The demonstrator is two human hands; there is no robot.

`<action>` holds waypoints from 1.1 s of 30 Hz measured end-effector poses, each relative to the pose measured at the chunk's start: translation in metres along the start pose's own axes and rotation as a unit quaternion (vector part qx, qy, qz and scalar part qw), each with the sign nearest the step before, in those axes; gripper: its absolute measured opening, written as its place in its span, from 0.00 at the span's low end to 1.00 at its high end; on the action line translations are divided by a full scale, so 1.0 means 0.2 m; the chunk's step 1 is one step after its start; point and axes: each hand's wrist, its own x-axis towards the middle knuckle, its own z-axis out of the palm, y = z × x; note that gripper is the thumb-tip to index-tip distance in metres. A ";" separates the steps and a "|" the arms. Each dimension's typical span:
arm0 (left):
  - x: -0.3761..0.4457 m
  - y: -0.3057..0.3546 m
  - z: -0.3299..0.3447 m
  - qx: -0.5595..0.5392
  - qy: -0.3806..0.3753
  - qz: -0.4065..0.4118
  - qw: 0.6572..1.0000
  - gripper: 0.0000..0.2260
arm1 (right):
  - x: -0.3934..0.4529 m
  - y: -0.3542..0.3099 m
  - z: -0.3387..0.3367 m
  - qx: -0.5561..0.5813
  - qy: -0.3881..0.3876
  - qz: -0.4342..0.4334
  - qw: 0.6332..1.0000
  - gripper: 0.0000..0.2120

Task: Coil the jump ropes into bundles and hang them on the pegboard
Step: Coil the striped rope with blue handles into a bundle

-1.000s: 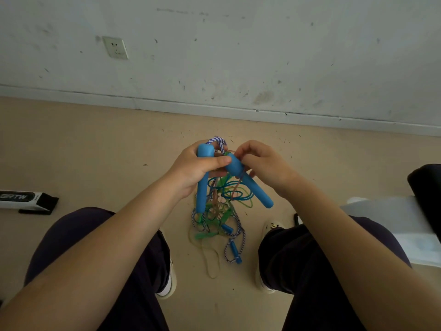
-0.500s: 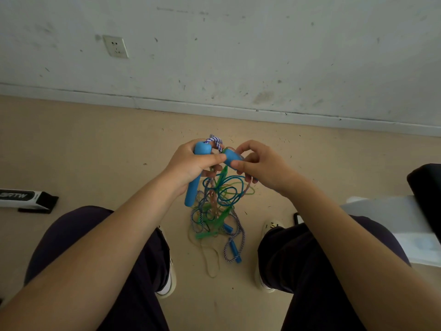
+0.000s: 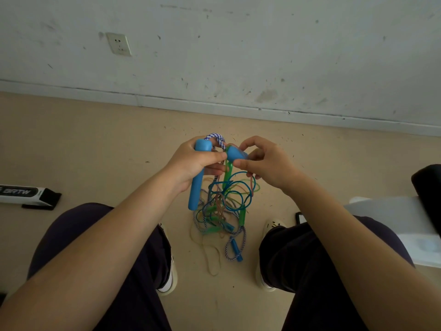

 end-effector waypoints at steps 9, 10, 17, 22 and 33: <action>-0.02 0.01 0.01 -0.012 -0.020 0.004 1.000 0.22 | -0.01 -0.01 -0.02 0.037 -0.036 -0.003 0.999 0.19; -0.02 0.01 0.02 -0.009 -0.024 0.005 1.000 0.26 | -0.01 -0.01 -0.01 0.030 -0.039 -0.009 0.999 0.23; -0.02 0.00 0.03 -0.005 -0.027 0.009 1.000 0.21 | 0.01 0.04 0.03 -0.016 -0.012 -0.039 0.999 0.16; -0.02 0.00 0.03 -0.018 -0.028 0.006 0.999 0.22 | 0.01 0.03 0.02 -0.073 -0.001 -0.081 0.994 0.06; 0.00 -0.05 0.03 0.032 0.025 0.051 0.998 0.16 | 0.00 -0.02 0.01 -0.015 -0.002 -0.050 0.999 0.05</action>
